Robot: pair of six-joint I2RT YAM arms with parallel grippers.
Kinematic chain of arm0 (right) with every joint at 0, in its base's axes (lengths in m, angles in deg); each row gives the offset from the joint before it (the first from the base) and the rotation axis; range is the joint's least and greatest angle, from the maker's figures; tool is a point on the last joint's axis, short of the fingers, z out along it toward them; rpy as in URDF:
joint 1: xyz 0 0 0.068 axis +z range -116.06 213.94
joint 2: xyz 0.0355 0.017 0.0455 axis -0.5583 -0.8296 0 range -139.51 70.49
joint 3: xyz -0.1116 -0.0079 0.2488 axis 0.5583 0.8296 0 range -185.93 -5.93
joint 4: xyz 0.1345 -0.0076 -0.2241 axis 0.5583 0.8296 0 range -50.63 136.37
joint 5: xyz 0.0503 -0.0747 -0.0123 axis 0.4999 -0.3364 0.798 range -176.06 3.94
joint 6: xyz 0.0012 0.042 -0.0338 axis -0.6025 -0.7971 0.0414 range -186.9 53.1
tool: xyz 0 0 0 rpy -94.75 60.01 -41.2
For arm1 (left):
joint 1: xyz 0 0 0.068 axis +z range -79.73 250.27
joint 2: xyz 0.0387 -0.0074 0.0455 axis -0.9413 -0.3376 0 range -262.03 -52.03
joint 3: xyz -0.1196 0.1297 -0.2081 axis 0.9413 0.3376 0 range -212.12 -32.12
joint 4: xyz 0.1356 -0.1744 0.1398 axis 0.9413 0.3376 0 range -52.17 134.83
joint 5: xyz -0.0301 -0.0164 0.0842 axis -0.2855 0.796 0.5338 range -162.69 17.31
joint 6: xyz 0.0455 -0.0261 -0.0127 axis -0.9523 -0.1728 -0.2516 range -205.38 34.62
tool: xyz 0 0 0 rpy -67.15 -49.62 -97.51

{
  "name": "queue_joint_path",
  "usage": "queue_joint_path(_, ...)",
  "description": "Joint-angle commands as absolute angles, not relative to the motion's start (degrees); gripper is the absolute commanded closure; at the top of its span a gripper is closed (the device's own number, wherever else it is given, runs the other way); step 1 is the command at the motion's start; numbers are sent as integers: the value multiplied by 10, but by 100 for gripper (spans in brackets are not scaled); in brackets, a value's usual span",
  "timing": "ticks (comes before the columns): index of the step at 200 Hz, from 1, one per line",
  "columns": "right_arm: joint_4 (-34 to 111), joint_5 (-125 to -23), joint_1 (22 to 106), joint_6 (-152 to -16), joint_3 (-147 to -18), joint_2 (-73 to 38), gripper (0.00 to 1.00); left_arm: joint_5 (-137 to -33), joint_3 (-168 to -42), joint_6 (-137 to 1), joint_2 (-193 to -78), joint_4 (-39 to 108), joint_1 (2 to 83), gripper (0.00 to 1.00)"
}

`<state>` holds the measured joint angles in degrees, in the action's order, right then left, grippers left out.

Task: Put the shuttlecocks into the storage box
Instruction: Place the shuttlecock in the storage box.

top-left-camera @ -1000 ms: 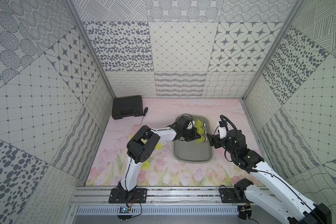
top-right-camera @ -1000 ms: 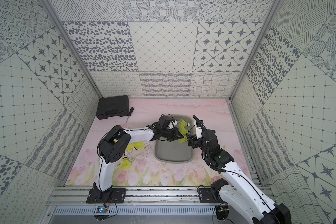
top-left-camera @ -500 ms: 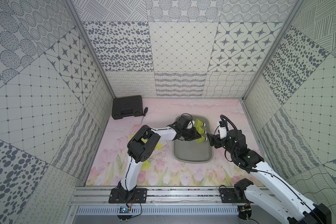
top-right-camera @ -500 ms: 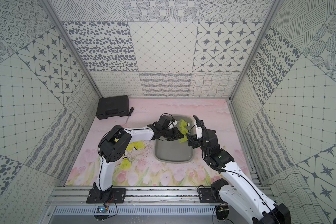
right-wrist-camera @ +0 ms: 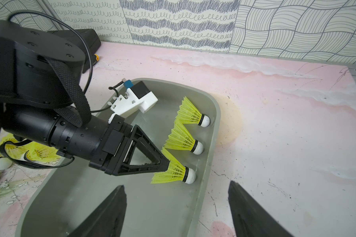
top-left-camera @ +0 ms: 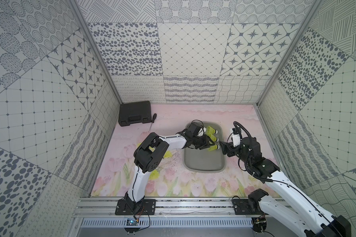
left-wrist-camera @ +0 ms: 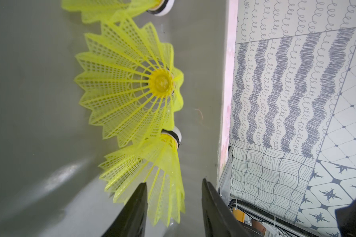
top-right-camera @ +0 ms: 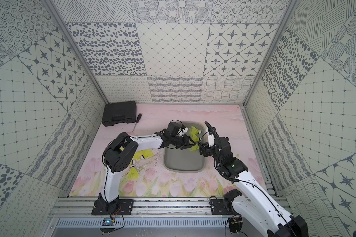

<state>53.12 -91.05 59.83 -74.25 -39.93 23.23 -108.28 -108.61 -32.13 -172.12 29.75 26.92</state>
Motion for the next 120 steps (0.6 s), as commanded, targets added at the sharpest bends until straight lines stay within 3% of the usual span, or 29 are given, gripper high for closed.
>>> queue_joint_path(1,516,-907,595,-750,-399,229,19,-1083,-1079,-345,-1703,297,273,52)
queue_joint_path(74,516,-911,594,-750,-399,231,18,-1051,-1014,-388,-1608,336,311,48)
queue_joint_path(120,517,-913,594,-750,-398,230,18,-972,-970,-460,-1505,441,351,48)
